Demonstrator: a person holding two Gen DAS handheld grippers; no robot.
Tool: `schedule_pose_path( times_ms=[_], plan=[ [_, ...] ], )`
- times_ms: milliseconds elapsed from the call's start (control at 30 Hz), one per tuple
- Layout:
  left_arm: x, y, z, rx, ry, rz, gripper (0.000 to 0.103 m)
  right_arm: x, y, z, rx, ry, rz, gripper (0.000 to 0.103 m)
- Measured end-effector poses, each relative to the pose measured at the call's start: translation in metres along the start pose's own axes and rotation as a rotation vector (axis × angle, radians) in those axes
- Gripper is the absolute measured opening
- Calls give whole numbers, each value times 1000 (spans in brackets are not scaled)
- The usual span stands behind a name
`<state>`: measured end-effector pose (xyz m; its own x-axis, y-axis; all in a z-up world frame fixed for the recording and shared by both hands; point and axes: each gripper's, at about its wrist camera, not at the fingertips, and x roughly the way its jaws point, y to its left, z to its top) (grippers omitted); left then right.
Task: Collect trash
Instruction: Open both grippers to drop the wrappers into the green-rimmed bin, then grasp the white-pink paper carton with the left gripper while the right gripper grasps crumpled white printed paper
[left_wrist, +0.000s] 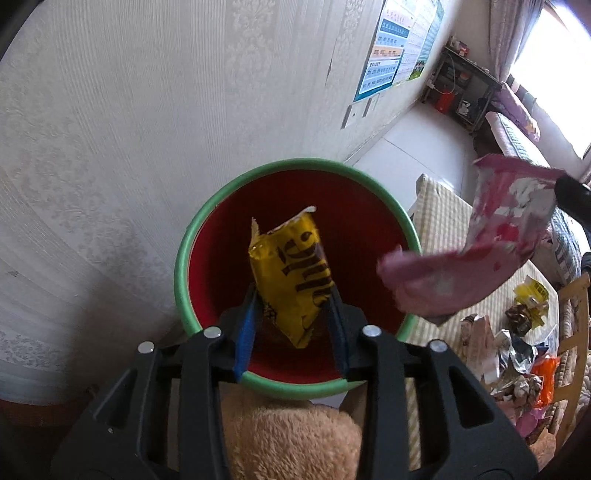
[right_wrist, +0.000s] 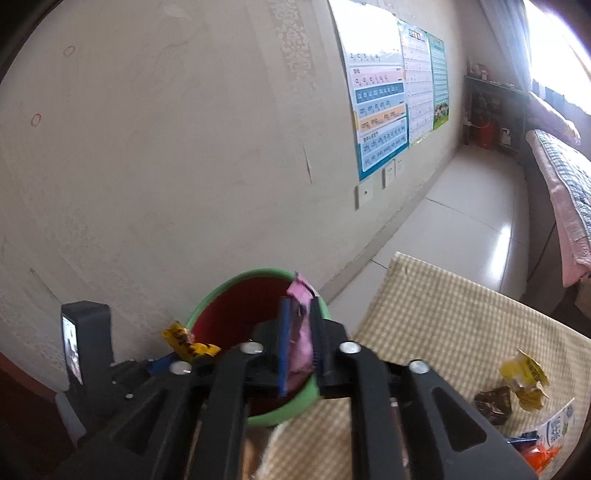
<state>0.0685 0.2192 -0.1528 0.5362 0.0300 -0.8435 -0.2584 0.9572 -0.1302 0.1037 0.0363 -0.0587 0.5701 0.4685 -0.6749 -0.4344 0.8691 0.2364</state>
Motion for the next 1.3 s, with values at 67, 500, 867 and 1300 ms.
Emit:
schedule_pose_path(
  times_ms=[67,500,867,1300],
  plan=[
    [1,-1,1,-2,-1,8,60,-1,0,0,10,-6,28,43],
    [-21,-33,-18,33,-34,-37,65,-93,-87,-69,138,-33,-81,44],
    [-6,-153,-48,206,80,-272,59,-132,-153,-188,338,103,-266,44],
    [56,-210,-71,240,277,-332,44,-155,-166,-211,420,73,-252,44]
  ],
)
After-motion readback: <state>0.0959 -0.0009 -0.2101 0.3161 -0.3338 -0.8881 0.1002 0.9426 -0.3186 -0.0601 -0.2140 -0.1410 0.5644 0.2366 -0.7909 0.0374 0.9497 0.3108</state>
